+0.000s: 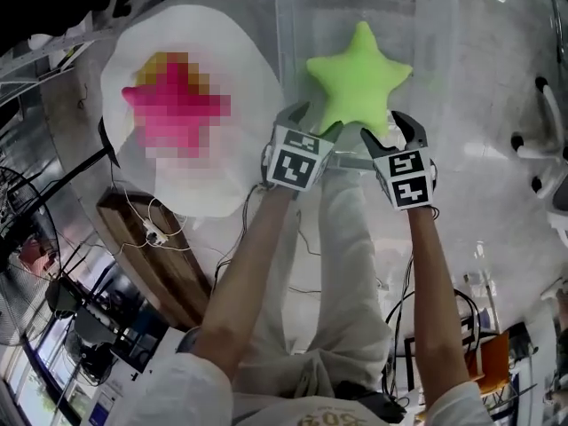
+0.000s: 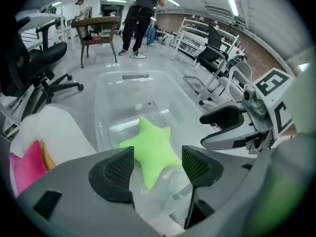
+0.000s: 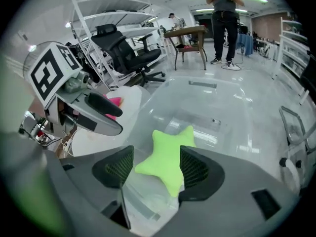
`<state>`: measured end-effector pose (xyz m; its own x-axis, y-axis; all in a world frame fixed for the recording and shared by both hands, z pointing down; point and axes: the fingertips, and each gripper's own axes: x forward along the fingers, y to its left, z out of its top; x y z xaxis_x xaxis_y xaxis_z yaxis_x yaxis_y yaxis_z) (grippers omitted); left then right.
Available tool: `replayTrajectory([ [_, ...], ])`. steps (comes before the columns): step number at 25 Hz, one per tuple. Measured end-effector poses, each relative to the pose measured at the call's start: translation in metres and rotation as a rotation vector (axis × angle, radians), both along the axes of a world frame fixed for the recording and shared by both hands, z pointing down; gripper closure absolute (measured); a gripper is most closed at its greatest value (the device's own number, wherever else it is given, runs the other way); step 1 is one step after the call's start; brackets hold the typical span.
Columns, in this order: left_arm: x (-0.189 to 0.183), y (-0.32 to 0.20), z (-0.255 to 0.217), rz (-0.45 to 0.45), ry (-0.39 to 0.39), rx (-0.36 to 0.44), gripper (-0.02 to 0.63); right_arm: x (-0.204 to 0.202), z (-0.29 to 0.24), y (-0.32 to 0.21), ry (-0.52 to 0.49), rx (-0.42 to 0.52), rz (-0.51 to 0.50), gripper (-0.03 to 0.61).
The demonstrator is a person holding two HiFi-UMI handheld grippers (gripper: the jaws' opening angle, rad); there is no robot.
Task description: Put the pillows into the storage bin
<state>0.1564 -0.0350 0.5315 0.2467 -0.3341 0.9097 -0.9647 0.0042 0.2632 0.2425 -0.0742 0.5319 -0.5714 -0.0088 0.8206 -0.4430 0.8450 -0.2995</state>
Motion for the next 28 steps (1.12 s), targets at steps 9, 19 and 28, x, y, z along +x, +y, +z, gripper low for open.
replayTrajectory([
  [9,-0.115,0.041,-0.023,-0.087,-0.006,0.097,0.295,-0.109,-0.019,0.048,-0.029,0.063,-0.101,0.273],
  [19,-0.213,0.104,-0.040,-0.171,-0.013,0.144,0.291,-0.214,-0.012,0.125,0.035,0.111,-0.318,0.267],
  [28,-0.320,0.183,-0.036,-0.337,0.012,0.129,0.296,-0.294,-0.016,0.174,0.068,0.134,-0.427,0.261],
])
